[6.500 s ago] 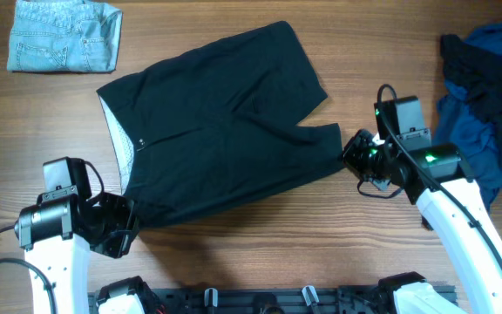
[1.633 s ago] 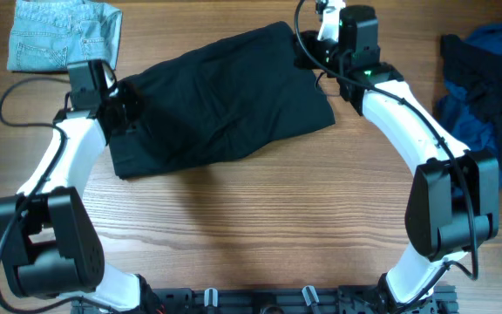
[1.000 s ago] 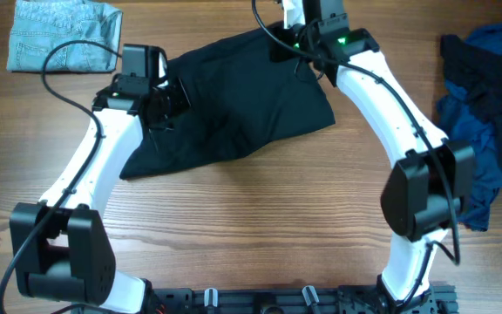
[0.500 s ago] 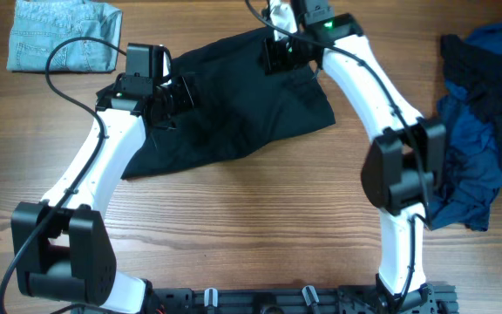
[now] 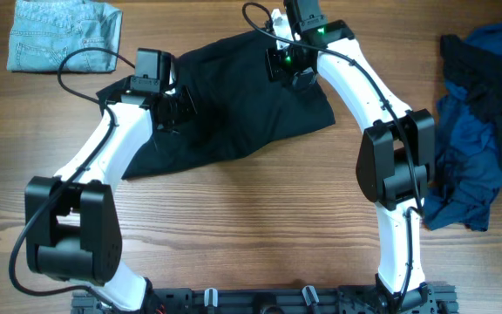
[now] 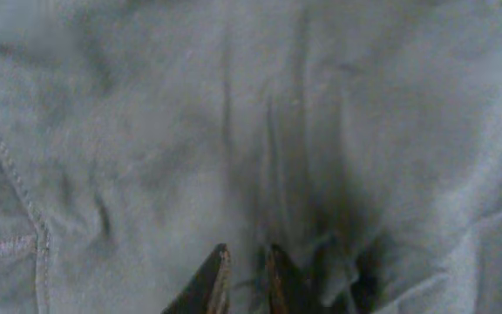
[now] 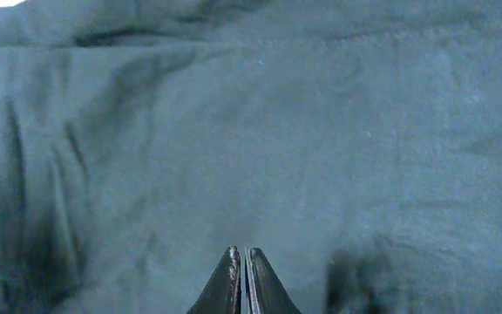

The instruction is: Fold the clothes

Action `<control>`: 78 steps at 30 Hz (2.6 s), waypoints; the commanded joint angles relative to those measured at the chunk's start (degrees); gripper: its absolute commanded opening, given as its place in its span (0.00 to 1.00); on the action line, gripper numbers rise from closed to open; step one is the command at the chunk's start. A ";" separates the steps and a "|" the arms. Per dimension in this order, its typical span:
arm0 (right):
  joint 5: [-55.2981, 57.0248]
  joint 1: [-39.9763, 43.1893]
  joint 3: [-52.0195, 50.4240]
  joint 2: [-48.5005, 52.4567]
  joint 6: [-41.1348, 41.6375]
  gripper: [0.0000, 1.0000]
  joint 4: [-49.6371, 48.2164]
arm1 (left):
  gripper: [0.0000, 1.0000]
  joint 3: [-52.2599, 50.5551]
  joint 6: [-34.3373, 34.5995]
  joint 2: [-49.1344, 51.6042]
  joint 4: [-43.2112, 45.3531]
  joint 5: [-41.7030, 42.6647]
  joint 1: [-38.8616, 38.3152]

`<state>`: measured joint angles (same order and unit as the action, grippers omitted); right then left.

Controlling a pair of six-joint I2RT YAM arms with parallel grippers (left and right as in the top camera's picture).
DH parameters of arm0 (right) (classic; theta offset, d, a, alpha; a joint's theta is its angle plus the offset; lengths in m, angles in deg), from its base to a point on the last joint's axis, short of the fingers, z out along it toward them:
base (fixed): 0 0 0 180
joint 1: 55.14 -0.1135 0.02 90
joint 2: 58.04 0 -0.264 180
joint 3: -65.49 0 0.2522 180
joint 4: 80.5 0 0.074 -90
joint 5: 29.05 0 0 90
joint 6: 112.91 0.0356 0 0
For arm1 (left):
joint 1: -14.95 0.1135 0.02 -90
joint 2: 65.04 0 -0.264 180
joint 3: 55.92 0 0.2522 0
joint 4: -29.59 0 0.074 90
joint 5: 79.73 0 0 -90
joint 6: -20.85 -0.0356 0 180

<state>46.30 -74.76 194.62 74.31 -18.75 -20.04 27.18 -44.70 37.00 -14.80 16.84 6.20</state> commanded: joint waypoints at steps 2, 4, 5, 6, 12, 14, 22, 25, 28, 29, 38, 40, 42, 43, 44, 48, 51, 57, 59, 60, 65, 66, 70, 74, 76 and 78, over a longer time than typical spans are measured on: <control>2.23 0.13 -0.74 2.54 -1.14 0.04 0.04 | 0.04 0.00 4.76 1.53 -2.89 -2.82 -0.42; 2.25 0.13 -0.74 2.99 -1.07 0.04 0.04 | 0.04 0.00 4.76 3.08 -3.06 -2.80 -0.42; 2.25 0.13 -0.74 3.08 -1.09 0.04 -0.07 | 0.04 0.00 4.76 3.74 -3.13 -2.80 -0.42; 2.25 0.15 -0.74 3.10 -1.11 0.04 -0.11 | 0.04 0.00 4.76 4.22 -3.32 -2.80 -0.42; 3.17 0.46 -0.74 3.67 -1.07 0.04 -0.15 | 0.04 0.00 4.74 5.68 -3.48 -2.82 -0.42; 4.37 0.59 -0.74 4.20 -1.07 0.04 0.00 | 0.04 0.00 4.74 5.77 -3.45 -2.84 -0.42; 5.70 1.49 -0.74 5.68 -0.94 0.04 -0.79 | 0.04 0.00 4.74 6.97 -3.08 -4.11 -0.39; 6.12 1.84 -0.74 6.60 -0.98 0.04 -0.76 | 0.04 0.00 4.74 7.28 -3.04 -4.11 -0.39; 6.12 1.86 -0.74 7.76 -0.98 0.04 -0.09 | 0.04 0.00 4.74 7.28 -3.04 -4.11 -0.39; 6.12 1.86 -0.74 7.93 -0.94 0.04 0.33 | 0.04 0.00 4.74 7.28 -3.04 -4.11 -0.39; 7.78 1.86 -0.74 8.35 -0.74 0.04 3.65 | 0.04 0.00 4.72 8.24 -2.64 -4.09 -0.35; 9.79 1.86 -0.74 8.35 0.04 0.04 4.90 | 0.04 0.00 4.70 8.79 -2.58 -4.09 -0.35; 10.45 1.86 -0.74 8.35 0.55 0.04 5.73 | 0.04 0.00 4.24 9.62 -1.97 -4.11 -0.33; 10.43 1.86 -0.74 8.35 0.57 0.04 6.05 | 0.04 0.00 3.82 10.12 -1.66 -4.09 -0.31; 10.49 1.86 -0.74 8.35 0.83 0.04 6.54 | 0.04 0.00 2.73 10.75 -1.22 -4.00 -0.28; 11.80 1.86 -0.74 8.35 2.08 0.04 8.76 | 0.04 0.00 1.22 13.18 -0.44 -4.09 0.52; 13.64 1.86 -0.74 8.35 4.00 0.04 12.33 | 0.04 0.00 -0.04 14.03 0.55 -4.07 1.97; 15.39 1.86 -0.74 8.35 9.92 0.04 18.82 | 0.04 0.00 -7.52 14.01 5.33 -4.07 4.28; 16.65 1.86 -0.74 8.35 13.38 0.04 21.51 | 0.04 0.00 -9.27 14.01 6.73 -4.07 4.61; 16.96 1.86 -0.74 8.35 14.38 0.04 22.43 | 0.04 0.00 -9.57 14.01 7.17 -4.07 4.66; 22.01 1.86 -0.74 8.26 22.80 0.04 27.80 | 0.06 0.00 -12.35 14.01 9.09 -4.09 4.50; 22.88 1.86 -0.74 8.22 24.15 0.04 28.41 | 0.08 0.04 -12.52 13.99 9.51 -4.07 4.48; 23.76 1.88 -0.72 7.19 25.40 0.04 27.19 | 0.11 1.57 -12.50 13.55 9.40 -2.49 4.28; 23.71 1.86 -0.46 3.63 20.28 0.04 22.69 | 0.12 4.46 -12.52 11.61 9.42 -2.14 3.26; 23.71 1.86 -0.09 1.42 16.70 0.04 20.68 | 0.13 6.32 -12.52 10.27 8.87 -2.14 2.71; 23.69 1.86 -0.07 -1.44 14.80 0.04 18.71 | 0.15 8.57 -12.52 8.76 7.58 -2.14 2.25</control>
<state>66.43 -73.42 194.69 79.19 0.71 0.46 31.55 -55.82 49.06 -6.28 15.00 9.43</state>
